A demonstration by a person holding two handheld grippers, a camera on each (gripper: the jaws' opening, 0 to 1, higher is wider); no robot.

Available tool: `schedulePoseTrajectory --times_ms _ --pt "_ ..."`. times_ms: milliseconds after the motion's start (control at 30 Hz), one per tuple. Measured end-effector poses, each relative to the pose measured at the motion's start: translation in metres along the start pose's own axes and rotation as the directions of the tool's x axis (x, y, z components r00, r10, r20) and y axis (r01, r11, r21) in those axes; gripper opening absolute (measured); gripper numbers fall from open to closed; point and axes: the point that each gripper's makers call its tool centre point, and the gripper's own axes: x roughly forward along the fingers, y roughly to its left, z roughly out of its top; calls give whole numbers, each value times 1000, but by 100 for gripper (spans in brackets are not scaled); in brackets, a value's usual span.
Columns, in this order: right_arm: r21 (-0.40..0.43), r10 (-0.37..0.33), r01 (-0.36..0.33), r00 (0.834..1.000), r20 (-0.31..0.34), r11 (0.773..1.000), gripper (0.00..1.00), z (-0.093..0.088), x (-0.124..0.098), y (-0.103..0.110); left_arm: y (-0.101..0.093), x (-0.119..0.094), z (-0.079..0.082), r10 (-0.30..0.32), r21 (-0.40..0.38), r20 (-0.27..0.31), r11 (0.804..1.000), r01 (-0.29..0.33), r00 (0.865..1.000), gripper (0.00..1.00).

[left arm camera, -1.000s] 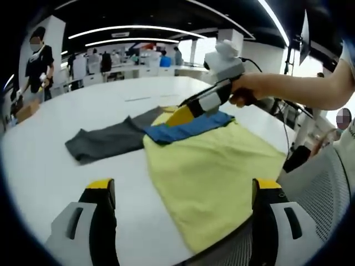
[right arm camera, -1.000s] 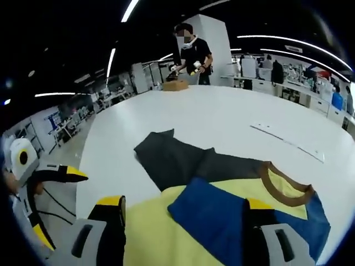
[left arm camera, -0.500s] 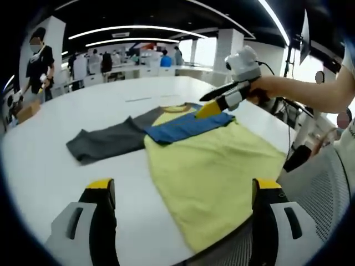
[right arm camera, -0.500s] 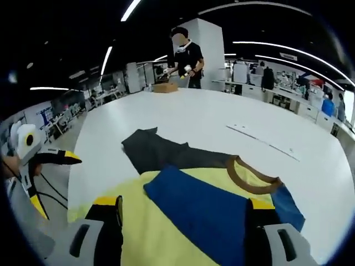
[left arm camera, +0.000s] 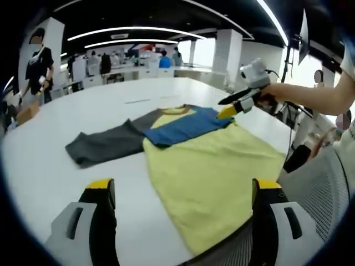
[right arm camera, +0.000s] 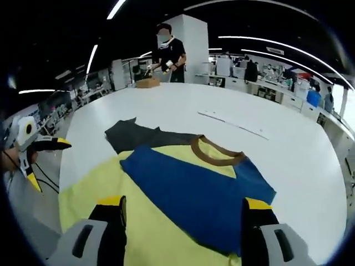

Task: Fold the garment on the visible template until the final outline fits inside the template.

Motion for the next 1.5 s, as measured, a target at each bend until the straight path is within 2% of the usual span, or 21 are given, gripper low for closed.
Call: schedulePoseTrajectory --times_ms 200,300,333,400,700,867,1133,1267,1367,1500 --pt "-23 -44 44 998 -35 999 73 -18 -9 -19 -2 0 -2 -2 1 -7 1000 2 1000 99" --pt "-21 -59 58 996 -61 998 56 -28 -13 -27 -1 0 -3 1 -4 -13 1000 -1 1000 99" --pt "-21 -62 61 996 -65 998 53 -31 -15 -29 -1 -1 -3 1 -5 -13 1000 -2 1000 99" --pt "-18 -68 67 995 -70 998 51 -34 -17 -32 -1 -1 -3 2 -7 -11 1000 -3 1000 99" --pt "-79 -120 112 987 -103 991 33 -48 -24 -46 0 -1 -4 1 -11 -17 1000 -1 1000 99" --pt "-96 -143 131 982 -123 987 19 -56 -26 -53 0 -1 -5 2 -12 -22 1000 -3 1000 99" --pt "-120 -153 136 978 -142 983 10 -64 -24 -57 1 -3 -8 9 -21 -32 1000 -9 999 99" --pt "-170 -173 148 974 -143 974 0 -66 -25 -60 1 -3 -9 8 -20 -39 1000 -9 999 98" --pt "-176 -164 139 977 -138 975 0 -67 -26 -57 2 -3 -12 10 -26 -43 1000 -11 999 98" --pt "-248 -171 128 972 -160 960 0 -74 -25 -53 1 -2 -15 6 -28 -57 1000 -7 998 98"
